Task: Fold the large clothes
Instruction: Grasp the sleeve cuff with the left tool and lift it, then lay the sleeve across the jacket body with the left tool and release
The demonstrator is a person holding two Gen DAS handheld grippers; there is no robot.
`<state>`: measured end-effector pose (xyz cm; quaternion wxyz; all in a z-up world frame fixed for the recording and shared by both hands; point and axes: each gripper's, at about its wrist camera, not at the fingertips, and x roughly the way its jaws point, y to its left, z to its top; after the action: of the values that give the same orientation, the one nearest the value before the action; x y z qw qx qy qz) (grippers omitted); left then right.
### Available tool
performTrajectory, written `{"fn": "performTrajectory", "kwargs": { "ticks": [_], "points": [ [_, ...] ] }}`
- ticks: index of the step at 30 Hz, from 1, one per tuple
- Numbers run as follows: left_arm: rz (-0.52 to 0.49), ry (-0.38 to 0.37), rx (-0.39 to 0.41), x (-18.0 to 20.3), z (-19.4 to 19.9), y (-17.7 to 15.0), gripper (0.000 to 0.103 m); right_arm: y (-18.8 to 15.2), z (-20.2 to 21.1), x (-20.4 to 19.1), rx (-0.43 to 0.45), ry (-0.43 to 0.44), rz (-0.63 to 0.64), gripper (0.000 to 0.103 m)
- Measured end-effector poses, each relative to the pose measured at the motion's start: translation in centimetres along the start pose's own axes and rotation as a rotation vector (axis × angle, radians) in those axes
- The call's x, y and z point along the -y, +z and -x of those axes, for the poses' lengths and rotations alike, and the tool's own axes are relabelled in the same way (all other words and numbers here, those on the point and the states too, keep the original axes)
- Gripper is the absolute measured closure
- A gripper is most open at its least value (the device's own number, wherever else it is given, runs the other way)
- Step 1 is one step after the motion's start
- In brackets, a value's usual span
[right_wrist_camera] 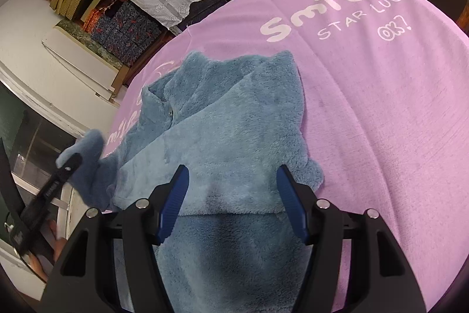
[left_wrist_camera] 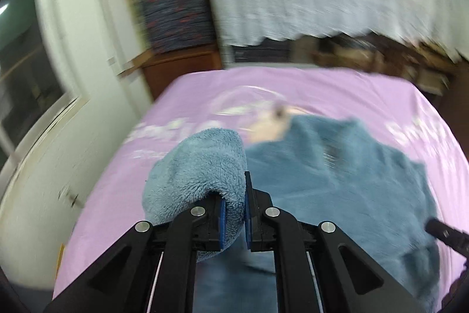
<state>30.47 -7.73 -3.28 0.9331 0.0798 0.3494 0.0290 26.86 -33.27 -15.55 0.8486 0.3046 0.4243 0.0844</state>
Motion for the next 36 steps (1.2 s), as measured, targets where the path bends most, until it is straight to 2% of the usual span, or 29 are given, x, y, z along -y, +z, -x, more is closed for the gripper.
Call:
{"fn": "performTrajectory", "kwargs": {
  "ticks": [4, 7, 11, 12, 15, 16, 19, 23, 26, 28, 32, 36],
  "points": [
    [-0.143, -0.041, -0.045, 6.7, -2.3, -2.2, 0.092, 0.2, 0.2, 0.5, -0.003, 0.020, -0.023, 0.042],
    [-0.223, -0.039, -0.116, 10.2, -5.0, -4.7, 0.091, 0.3, 0.4, 0.8, 0.001, 0.032, -0.038, 0.042],
    [-0.274, 0.013, -0.091, 11.4, -5.4, -5.9, 0.088, 0.5, 0.6, 1.0, 0.008, 0.038, -0.044, 0.042],
    [-0.275, 0.007, -0.089, 11.3, -5.0, -5.8, 0.081, 0.5, 0.6, 1.1, 0.009, 0.040, -0.045, 0.042],
    [-0.246, -0.025, -0.049, 9.8, -2.8, -5.5, 0.041, 0.5, 0.7, 1.0, 0.016, 0.041, -0.042, 0.042],
    [-0.238, -0.035, -0.028, 9.1, -2.0, -5.5, 0.034, 0.4, 0.7, 1.0, 0.019, 0.039, -0.040, 0.042],
    [-0.226, -0.014, 0.045, 6.1, 0.7, -5.9, 0.021, 0.3, 1.0, 0.6, 0.034, 0.030, -0.026, 0.042],
    [-0.192, 0.059, 0.077, 0.9, 1.3, -6.6, 0.020, -0.1, 1.5, -0.7, 0.068, 0.010, 0.040, 0.042],
    [-0.134, 0.099, 0.019, -3.2, -0.3, -7.4, 0.020, -0.7, 1.8, -2.6, 0.078, 0.030, 0.122, 0.040],
    [-0.090, 0.098, -0.040, -5.4, -2.1, -7.6, 0.020, -1.4, 2.0, -4.2, 0.089, 0.057, 0.185, 0.040],
    [-0.035, 0.081, -0.138, -6.9, -5.2, -6.6, 0.020, -3.1, 1.7, -9.6, 0.094, 0.056, 0.362, 0.041],
    [0.031, 0.073, -0.178, -7.9, -7.4, -6.0, 0.020, -5.1, -0.2, -15.8, 0.101, -0.043, 0.594, 0.040]
  ]
}}
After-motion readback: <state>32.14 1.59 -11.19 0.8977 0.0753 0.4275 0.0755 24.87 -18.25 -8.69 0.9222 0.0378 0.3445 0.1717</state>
